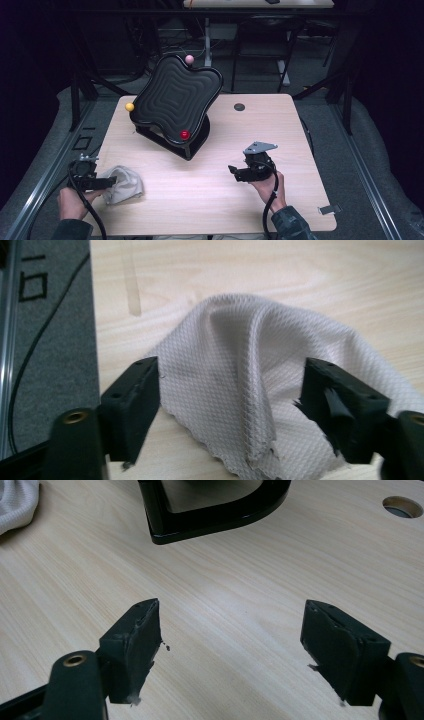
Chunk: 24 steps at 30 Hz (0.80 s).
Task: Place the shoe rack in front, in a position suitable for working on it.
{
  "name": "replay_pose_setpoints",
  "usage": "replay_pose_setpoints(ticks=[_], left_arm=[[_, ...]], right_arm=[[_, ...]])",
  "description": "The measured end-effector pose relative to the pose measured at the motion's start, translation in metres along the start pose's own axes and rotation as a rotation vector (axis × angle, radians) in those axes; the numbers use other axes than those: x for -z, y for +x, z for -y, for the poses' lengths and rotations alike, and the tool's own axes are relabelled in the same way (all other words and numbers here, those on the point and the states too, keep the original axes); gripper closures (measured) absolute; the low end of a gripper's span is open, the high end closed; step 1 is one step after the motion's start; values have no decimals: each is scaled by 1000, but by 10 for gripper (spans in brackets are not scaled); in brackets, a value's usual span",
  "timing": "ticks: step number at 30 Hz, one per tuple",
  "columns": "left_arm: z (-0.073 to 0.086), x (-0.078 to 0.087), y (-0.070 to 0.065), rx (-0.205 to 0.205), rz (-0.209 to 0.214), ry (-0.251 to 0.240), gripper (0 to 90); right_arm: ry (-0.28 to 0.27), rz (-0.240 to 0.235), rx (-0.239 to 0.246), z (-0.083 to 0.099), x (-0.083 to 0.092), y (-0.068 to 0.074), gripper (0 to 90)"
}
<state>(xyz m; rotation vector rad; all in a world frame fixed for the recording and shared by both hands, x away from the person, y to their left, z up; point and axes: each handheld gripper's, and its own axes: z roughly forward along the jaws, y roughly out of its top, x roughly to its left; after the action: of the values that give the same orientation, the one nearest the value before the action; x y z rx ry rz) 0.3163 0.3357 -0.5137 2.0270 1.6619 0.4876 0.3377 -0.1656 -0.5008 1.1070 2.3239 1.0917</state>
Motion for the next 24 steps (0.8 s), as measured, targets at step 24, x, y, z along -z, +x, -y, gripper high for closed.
replay_pose_setpoints(ticks=[24], left_arm=[[-17, -1, -29, -68, 58, -104, 0]], right_arm=[[7, -45, 35, -45, -33, 28, 151]])
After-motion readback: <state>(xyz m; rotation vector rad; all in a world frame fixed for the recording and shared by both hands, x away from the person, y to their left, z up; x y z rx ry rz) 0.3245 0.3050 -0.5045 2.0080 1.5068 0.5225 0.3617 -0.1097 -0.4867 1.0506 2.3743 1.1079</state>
